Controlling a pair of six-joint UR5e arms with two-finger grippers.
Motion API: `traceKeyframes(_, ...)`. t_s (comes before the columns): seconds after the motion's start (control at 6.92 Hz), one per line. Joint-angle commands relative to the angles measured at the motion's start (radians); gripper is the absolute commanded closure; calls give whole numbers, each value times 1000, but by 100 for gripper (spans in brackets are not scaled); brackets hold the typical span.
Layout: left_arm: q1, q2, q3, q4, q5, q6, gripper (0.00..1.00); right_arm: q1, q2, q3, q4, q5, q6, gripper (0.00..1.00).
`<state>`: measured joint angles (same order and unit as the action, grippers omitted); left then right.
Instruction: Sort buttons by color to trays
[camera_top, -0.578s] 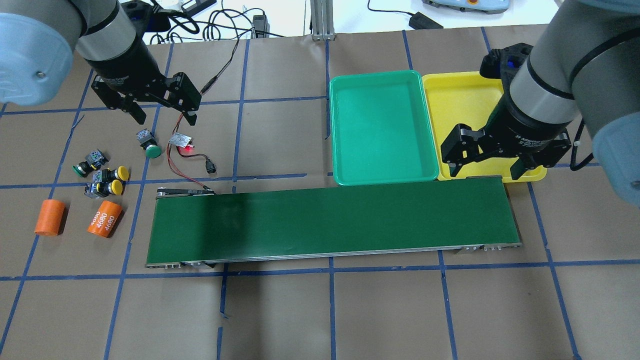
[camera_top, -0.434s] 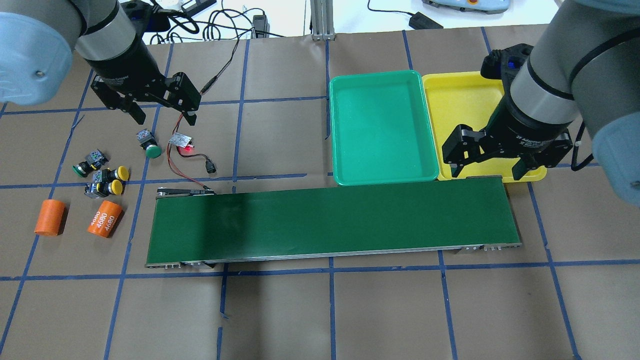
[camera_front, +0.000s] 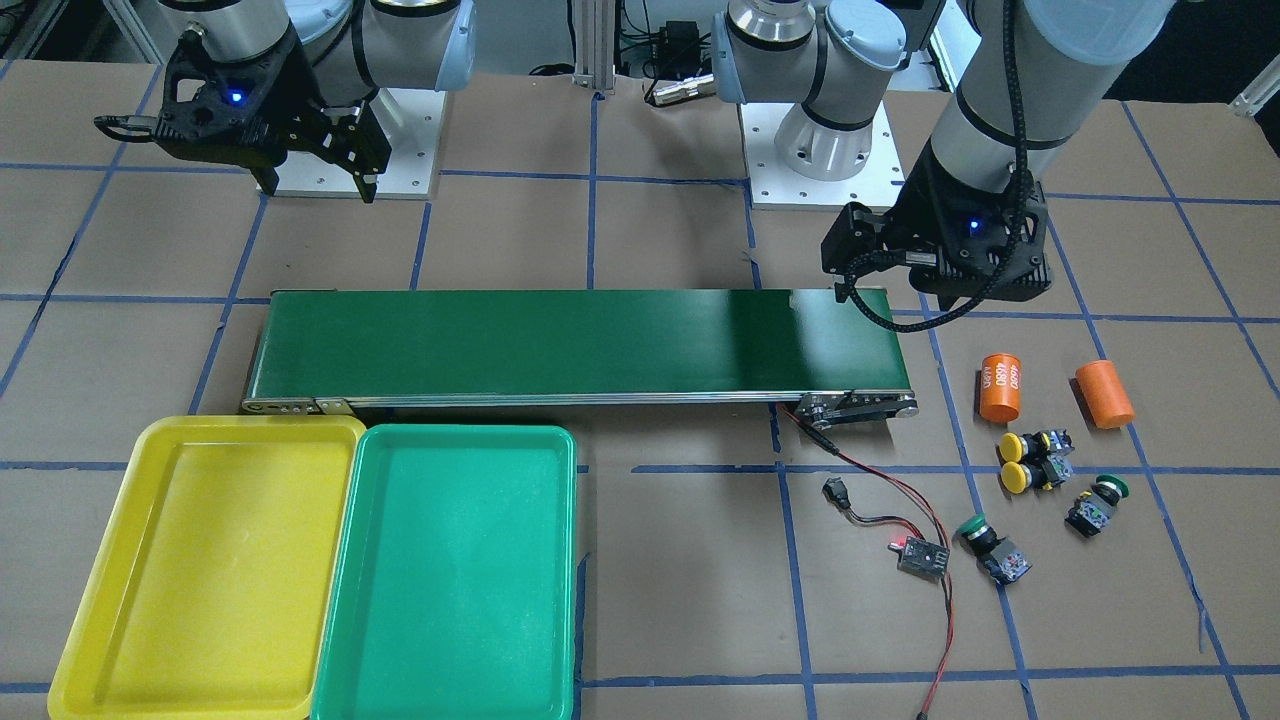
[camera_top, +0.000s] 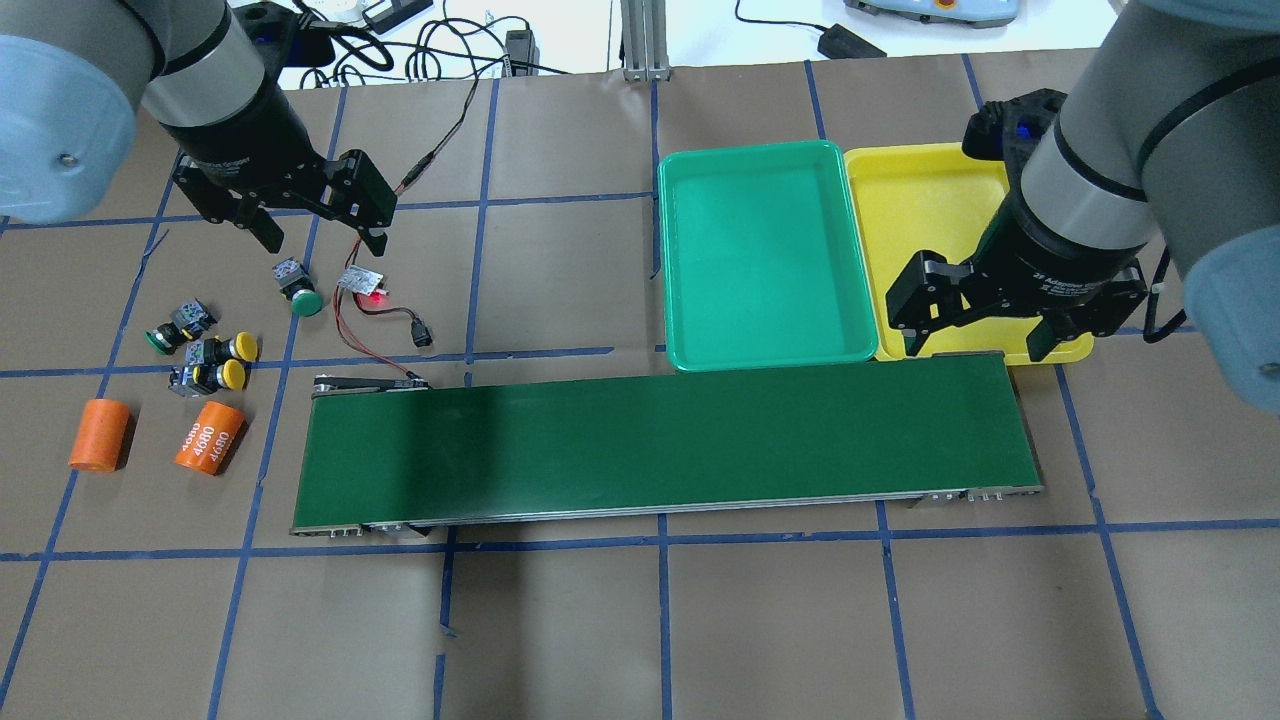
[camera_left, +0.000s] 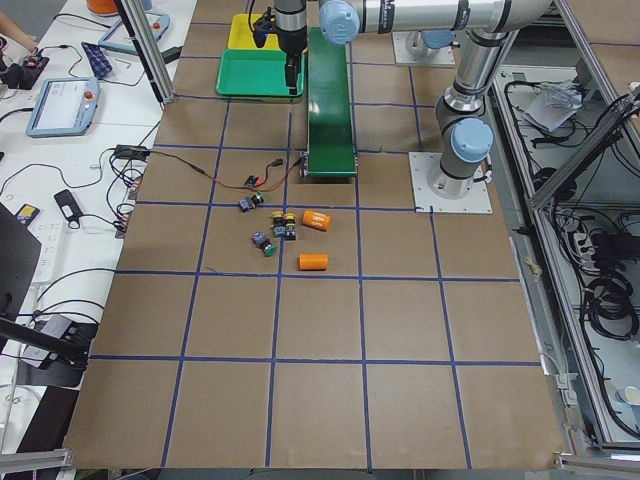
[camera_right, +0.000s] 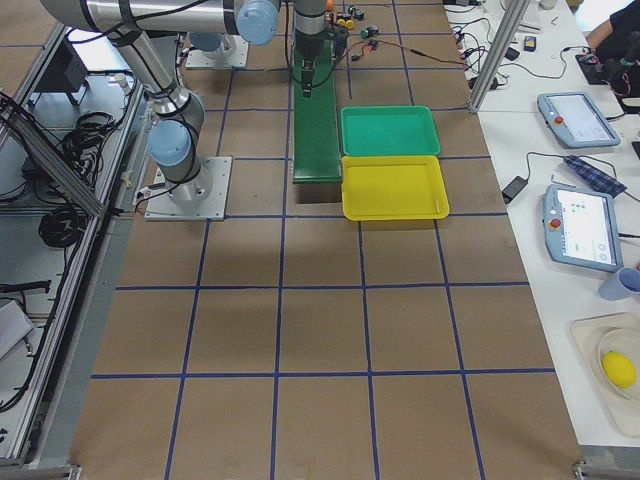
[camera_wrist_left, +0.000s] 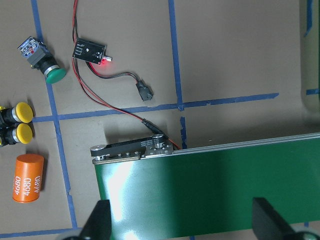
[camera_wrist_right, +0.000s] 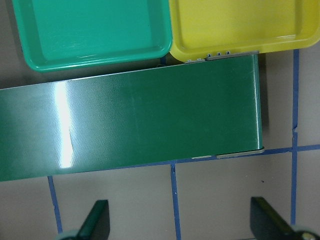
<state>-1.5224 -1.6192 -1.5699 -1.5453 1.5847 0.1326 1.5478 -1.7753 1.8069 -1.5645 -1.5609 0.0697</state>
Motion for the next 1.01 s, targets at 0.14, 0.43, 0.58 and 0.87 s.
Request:
traceKeyframes(0.14, 1, 7, -15, -9, 3, -4, 0, 0, -6, -3, 15, -8, 1, 0)
traceKeyframes(0.43, 40, 12, -60, 7, 1, 13, 0, 0, -18, -8, 11, -13, -1, 0)
traceKeyframes(0.58, 44, 9, -74, 8, -2, 15, 0, 0, -18, -9, 11, -14, -1, 0)
traceKeyframes(0.87, 71, 6, -85, -1, 1, 85, 0, -2, -12, -15, 6, -14, -1, 0)
